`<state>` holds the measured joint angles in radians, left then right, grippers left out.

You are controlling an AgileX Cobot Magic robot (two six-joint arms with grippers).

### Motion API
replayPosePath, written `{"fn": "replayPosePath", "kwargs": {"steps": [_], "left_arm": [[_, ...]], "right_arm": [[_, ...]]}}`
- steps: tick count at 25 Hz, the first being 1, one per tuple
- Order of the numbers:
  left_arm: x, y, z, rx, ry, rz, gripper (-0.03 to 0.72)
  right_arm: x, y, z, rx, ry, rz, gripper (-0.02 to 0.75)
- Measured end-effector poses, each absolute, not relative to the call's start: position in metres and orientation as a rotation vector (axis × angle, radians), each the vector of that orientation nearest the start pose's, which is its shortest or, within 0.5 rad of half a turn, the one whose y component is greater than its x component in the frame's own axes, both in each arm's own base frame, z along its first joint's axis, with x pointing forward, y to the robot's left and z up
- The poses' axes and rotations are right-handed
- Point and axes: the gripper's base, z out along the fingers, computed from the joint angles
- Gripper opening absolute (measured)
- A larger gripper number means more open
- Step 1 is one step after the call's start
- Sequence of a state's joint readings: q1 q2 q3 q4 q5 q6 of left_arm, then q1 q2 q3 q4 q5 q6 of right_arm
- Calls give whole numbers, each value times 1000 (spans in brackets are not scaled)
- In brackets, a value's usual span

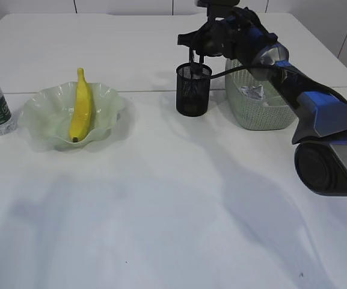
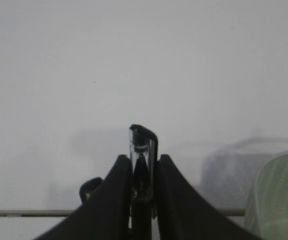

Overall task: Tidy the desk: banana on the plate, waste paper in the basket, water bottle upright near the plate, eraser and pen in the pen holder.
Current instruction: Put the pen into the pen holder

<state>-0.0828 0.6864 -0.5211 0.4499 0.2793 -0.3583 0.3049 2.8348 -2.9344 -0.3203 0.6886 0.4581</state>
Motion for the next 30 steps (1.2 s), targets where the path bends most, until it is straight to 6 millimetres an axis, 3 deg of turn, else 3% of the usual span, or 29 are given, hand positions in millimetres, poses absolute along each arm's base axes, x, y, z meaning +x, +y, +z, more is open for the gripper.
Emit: {"fn": "replayPosePath", "kwargs": {"steps": [11,19,27,30], "left_arm": [[144,-1,305,71,1899,111,-24],[144,-1,305,71,1898,110,-24],[144,-1,305,71,1898,110,-24],[144,-1,305,71,1898,110,-24]], "right_arm": [[578,163,201,34,2058,111,137],[575,163,205,53,2091,131,244],[573,162,203,44,2132,109,256],[572,161,214,39,2113,111,256]]}}
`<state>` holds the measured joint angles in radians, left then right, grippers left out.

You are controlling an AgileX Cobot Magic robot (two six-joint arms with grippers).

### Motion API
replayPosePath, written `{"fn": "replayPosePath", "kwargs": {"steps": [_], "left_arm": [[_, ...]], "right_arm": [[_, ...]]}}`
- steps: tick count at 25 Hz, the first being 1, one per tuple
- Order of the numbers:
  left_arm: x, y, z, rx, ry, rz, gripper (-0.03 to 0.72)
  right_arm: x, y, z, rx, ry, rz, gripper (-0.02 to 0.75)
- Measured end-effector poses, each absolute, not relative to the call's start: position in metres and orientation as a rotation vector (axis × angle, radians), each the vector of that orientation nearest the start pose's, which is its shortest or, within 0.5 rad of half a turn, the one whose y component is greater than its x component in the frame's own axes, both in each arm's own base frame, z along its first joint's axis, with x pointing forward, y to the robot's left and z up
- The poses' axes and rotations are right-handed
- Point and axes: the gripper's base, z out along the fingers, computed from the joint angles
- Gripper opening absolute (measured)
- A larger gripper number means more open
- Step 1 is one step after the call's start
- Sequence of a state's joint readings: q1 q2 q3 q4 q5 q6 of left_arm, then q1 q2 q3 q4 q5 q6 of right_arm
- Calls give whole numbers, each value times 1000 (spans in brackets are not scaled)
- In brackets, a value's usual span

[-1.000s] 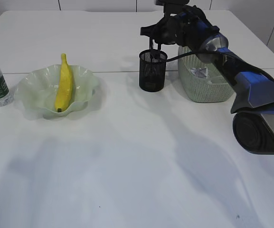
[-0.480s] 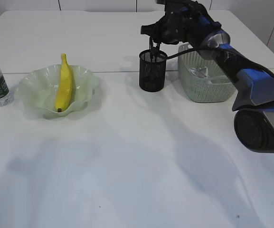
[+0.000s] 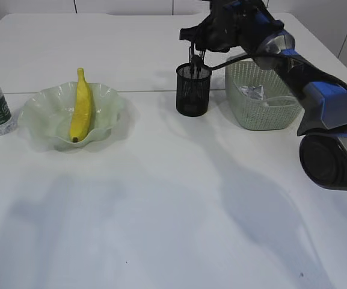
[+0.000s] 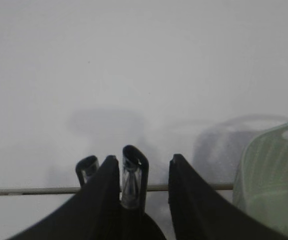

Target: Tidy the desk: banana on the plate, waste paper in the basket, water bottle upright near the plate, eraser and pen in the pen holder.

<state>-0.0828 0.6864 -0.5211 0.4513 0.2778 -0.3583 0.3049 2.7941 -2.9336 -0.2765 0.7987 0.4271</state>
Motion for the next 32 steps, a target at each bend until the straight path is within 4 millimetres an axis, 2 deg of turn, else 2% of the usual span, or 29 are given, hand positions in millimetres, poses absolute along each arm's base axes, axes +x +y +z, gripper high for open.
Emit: {"fn": "replayPosePath", "kwargs": {"steps": [11,13,18,23,26,32], "left_arm": [[144,-1,305,76,1894,113,-24],[144,-2,307,90,1873,115,-24],[146,-5,313,118,1801,92,-24],[146,-6,315,126,1779,85,-24],[147,-6,316,131,1771,84,-24],[145,-6,323,187,1722,134,-21]], "right_arm": [[563,159,262,45,2032,140,257],[560,158,275,46,2013,144,257],[545,152,326,50,1931,161,257],[522,142,384,53,1824,149,253],[506,136,414,55,1788,138,204],[469,121,466,15,1753,77,0]]}}
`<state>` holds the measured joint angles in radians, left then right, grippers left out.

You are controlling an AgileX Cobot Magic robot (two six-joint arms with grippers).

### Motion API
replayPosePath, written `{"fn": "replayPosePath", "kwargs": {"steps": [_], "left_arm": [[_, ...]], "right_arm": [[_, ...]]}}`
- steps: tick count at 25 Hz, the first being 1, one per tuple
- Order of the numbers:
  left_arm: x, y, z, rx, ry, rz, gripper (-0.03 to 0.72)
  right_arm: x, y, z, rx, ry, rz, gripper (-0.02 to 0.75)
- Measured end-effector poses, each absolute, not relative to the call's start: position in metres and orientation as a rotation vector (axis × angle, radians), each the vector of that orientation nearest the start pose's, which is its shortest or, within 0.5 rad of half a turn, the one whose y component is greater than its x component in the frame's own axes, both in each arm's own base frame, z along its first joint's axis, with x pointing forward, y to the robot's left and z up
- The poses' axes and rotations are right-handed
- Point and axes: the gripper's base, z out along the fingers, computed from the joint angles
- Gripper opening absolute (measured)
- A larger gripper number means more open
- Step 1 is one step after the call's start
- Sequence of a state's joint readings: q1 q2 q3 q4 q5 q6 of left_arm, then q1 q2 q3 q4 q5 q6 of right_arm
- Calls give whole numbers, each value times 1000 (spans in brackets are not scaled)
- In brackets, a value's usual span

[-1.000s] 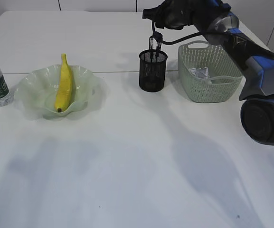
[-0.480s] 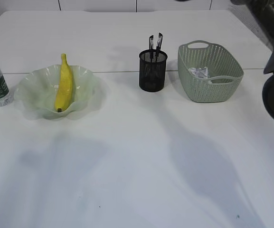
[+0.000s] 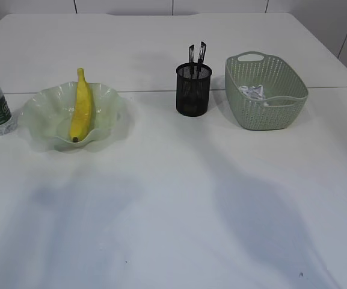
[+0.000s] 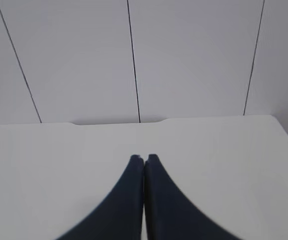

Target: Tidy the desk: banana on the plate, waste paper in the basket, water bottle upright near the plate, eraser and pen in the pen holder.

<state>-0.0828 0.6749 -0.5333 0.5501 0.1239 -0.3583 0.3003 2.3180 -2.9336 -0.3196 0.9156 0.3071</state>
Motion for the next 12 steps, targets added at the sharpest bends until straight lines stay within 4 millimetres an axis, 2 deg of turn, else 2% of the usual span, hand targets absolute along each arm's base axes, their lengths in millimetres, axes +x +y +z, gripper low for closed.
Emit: {"fn": "replayPosePath", "kwargs": {"steps": [4,8,12], "left_arm": [[134,-4,345,178,1640,152,-21],[115,1,367,148,1578,199,-21],[94,9,381,104,1560,265,-21]], "right_arm": [[440,110,500,17,1724,63,-10],[410,100,531,16,1687,53,-11],[382,91,557,10,1648,41,-11]]}}
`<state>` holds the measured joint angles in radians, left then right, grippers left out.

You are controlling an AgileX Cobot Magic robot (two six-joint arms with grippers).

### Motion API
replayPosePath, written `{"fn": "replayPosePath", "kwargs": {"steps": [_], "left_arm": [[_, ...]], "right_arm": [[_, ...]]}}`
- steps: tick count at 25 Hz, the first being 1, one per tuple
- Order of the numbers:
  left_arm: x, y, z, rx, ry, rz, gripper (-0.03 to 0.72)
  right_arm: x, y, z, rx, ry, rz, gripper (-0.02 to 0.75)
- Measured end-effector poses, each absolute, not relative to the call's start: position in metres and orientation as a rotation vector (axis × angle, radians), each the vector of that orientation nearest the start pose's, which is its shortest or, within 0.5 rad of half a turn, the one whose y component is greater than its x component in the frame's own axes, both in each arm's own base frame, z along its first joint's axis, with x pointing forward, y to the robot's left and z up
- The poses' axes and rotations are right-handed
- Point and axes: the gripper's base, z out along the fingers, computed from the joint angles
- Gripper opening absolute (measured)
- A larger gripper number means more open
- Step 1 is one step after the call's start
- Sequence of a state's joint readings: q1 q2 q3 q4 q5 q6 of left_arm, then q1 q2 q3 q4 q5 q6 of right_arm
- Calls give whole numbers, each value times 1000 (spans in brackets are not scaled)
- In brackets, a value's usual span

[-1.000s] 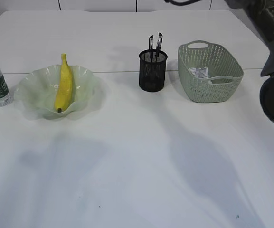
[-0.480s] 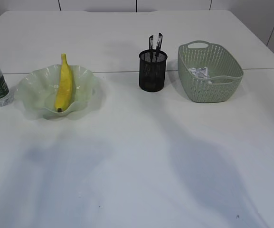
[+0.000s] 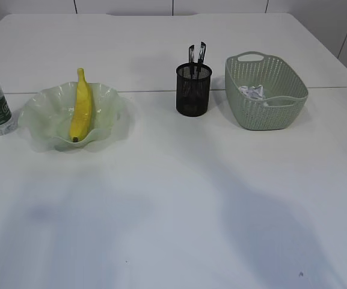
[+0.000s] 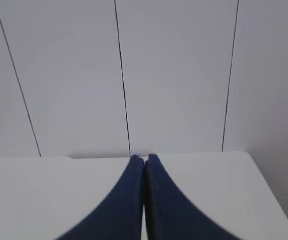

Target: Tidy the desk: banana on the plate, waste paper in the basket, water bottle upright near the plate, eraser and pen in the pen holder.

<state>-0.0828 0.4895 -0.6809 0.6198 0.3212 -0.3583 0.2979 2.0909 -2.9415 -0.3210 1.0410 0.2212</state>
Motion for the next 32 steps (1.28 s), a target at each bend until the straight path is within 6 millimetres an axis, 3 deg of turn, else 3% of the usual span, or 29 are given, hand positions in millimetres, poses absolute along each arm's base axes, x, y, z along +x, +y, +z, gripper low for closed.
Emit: {"fn": "replayPosePath", "kwargs": {"steps": [9,18,25,32], "left_arm": [[45,21,410,-9,1458,300,-21],[20,30,431,-107,1460,317,-21],[4,32,451,-139,1401,306,-20],[-10,31,465,-155,1343,255,-20]], "right_arm": [[305,68,618,-9,1485,23,-11],[197,34,671,-2,1293,11,-10],[114,8,692,1,1194,-7,-10],[68,-6,678,-64,1287,-77,-10]]}}
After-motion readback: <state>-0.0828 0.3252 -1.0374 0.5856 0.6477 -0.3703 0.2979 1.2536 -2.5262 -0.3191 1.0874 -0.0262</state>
